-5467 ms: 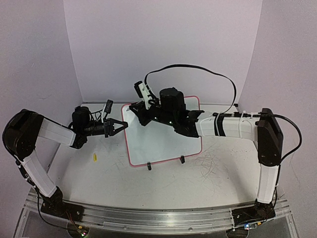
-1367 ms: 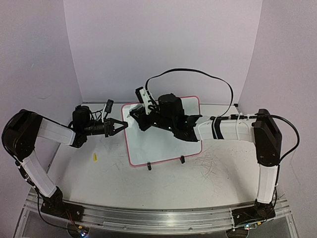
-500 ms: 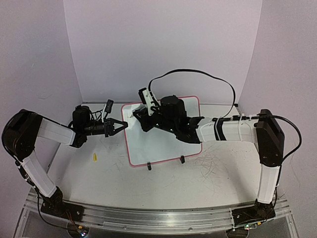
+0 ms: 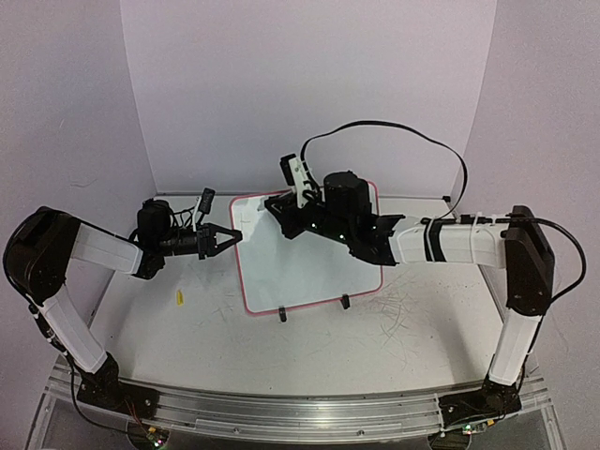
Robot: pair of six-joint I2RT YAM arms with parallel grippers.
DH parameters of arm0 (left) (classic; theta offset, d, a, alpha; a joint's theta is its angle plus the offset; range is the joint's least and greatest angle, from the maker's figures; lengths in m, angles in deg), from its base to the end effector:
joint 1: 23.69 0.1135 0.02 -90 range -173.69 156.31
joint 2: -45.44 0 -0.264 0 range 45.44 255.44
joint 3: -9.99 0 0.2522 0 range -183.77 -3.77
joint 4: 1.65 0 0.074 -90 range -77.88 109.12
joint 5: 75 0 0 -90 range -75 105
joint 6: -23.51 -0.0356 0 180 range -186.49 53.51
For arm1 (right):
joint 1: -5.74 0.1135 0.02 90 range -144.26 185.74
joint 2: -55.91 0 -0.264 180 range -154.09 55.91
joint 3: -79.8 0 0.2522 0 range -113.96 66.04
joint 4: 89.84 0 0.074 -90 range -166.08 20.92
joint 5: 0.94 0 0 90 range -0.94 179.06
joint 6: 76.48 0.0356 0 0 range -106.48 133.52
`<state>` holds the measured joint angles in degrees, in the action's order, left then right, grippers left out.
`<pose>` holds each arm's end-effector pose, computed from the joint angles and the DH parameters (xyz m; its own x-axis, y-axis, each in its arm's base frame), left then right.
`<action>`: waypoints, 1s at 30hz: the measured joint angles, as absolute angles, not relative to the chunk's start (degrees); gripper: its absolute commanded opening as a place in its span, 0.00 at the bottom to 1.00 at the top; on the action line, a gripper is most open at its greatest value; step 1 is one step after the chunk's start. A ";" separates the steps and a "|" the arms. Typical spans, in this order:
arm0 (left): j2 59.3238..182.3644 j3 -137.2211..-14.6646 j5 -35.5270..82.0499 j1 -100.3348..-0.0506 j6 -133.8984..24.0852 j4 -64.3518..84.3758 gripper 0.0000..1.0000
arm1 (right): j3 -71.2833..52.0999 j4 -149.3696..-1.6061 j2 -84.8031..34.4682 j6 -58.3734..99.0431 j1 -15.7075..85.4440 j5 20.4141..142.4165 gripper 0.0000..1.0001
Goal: Write a sentence on the whiteboard
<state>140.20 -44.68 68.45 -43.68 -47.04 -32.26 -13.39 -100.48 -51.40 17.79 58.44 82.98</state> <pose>0.2992 -0.1393 0.1985 -0.4617 -0.0431 -0.8860 0.8426 0.2910 -0.4532 0.2711 0.3621 0.2974 -0.1003 -0.0095 -0.9949 -0.8500 0.5206 0.0807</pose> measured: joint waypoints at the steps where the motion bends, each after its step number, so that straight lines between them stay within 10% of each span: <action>1: 140.20 -44.68 68.45 -43.68 -47.04 -32.26 0.00 | -13.82 -100.46 -51.58 17.96 58.33 82.61 0.00; 30: 140.20 -44.70 68.77 -43.68 -47.09 -32.26 0.00 | -18.41 -100.40 -55.74 18.27 58.23 80.26 0.00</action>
